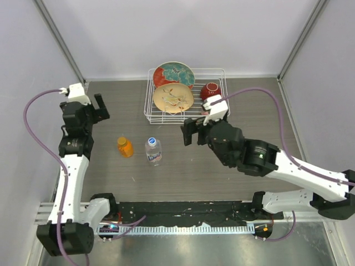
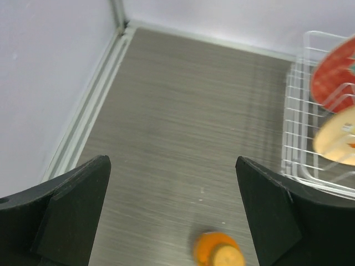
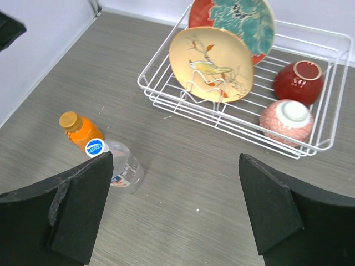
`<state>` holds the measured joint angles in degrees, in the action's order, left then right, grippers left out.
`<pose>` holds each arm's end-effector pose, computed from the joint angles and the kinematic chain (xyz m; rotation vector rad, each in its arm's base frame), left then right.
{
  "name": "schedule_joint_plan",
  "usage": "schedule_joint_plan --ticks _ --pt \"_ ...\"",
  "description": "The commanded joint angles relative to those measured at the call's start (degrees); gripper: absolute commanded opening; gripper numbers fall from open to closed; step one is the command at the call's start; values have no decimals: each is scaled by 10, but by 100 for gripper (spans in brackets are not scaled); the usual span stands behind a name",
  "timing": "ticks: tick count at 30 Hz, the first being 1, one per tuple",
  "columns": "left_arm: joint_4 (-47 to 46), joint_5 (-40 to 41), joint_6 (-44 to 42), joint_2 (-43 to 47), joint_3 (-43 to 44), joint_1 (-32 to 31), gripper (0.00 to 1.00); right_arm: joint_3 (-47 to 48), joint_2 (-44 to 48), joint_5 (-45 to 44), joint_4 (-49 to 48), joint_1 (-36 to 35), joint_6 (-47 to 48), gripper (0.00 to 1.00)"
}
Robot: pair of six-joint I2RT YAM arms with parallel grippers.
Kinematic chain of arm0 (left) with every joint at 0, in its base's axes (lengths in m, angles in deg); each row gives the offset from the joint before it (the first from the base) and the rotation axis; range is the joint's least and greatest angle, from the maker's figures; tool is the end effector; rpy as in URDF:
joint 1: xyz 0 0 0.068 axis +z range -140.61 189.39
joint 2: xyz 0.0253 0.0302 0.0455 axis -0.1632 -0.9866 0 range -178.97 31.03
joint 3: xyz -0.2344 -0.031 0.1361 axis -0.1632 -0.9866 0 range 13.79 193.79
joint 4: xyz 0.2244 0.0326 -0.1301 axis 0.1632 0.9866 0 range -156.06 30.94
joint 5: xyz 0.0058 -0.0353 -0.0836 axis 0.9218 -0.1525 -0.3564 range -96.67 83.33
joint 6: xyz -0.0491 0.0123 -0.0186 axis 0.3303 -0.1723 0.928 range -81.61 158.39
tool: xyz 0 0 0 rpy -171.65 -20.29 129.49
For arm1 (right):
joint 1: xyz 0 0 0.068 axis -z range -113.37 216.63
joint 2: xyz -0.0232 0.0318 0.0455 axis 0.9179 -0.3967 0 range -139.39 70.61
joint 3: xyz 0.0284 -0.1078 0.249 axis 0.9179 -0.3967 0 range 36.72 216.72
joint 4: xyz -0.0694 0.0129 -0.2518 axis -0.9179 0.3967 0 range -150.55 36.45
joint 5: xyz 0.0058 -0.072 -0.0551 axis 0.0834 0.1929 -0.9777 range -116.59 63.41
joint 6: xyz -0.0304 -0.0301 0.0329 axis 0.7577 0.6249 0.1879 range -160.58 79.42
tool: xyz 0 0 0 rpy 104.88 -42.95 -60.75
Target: Screw on the bottle caps
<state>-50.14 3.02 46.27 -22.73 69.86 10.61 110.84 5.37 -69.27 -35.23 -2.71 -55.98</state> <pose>0.2122 0.0105 0.3706 -0.2627 1.7863 0.0701 0.1067 0.2144 0.4220 -0.3328 1.7642 0.3709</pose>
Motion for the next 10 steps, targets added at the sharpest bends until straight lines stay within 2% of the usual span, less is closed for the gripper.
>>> schedule_joint_plan --ticks 1,5,10 --pt "-58 -119 14 -9 -54 102 100 12 43 -40 49 -2 6 100" --pt "-115 -132 16 -7 -125 125 100 25 41 -55 84 0 11 100" --pt "-183 -129 6 -4 -188 134 100 51 11 -15 132 40 -16 100"
